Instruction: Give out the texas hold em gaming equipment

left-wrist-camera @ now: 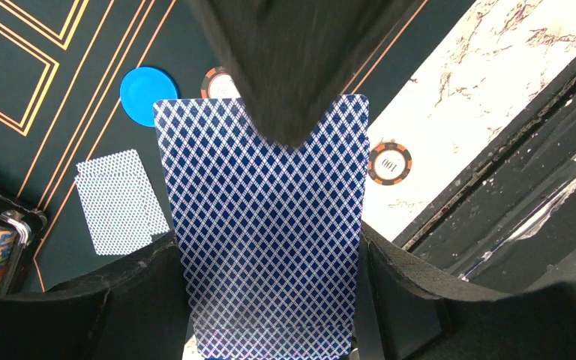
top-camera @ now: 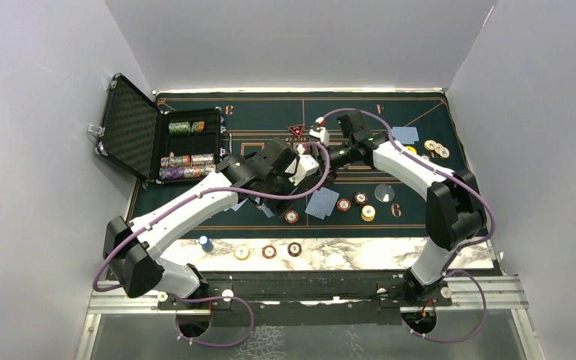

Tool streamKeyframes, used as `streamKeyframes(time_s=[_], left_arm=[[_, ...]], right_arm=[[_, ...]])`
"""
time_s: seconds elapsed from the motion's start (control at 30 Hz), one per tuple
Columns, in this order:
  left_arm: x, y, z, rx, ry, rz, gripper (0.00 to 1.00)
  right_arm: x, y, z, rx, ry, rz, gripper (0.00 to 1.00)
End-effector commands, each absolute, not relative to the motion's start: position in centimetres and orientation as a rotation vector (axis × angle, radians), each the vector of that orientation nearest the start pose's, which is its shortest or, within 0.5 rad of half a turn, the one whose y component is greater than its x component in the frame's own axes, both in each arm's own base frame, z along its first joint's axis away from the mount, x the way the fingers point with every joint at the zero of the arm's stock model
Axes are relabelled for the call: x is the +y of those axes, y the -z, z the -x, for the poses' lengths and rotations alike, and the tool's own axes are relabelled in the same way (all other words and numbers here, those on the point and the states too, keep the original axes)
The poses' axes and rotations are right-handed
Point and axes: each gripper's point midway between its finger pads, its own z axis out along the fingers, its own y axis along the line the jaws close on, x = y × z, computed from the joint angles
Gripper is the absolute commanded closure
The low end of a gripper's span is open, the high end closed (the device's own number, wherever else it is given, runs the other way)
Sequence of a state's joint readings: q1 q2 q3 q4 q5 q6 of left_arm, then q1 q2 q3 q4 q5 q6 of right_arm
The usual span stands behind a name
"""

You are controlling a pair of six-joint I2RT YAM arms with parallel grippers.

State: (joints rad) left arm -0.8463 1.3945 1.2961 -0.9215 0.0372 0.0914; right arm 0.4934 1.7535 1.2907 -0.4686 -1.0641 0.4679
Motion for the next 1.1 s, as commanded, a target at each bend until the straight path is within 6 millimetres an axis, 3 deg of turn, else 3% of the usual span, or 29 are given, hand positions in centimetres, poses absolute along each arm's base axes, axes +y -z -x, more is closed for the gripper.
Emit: streamKeyframes(time_s=[0.0,0.3,0.9,1.07], left_arm=[[-24.6,-19.5,-21.2,2.273,0.355,-1.182,1.00],[-24.8,-19.7,-21.3,2.266,0.360,-1.183,1.00],[-24.7,-19.4,-21.0,2.277,0.362,-1.180,1.00],[-24.7,-19.2,-21.0,2.282,0.363,-1.182,1.00]], right_arm=[[29.8,-21.1,-25.3,2.386,-1.757,0.536,0.34],[30.4,-20.3,-23.7,2.354,-1.930,0.511,0.51],[31.5,-20.5,-23.6,2.350,-1.980,0.532,0.77],[31.6,-20.5,-23.3,2.348,-1.999,0.546,0.78]])
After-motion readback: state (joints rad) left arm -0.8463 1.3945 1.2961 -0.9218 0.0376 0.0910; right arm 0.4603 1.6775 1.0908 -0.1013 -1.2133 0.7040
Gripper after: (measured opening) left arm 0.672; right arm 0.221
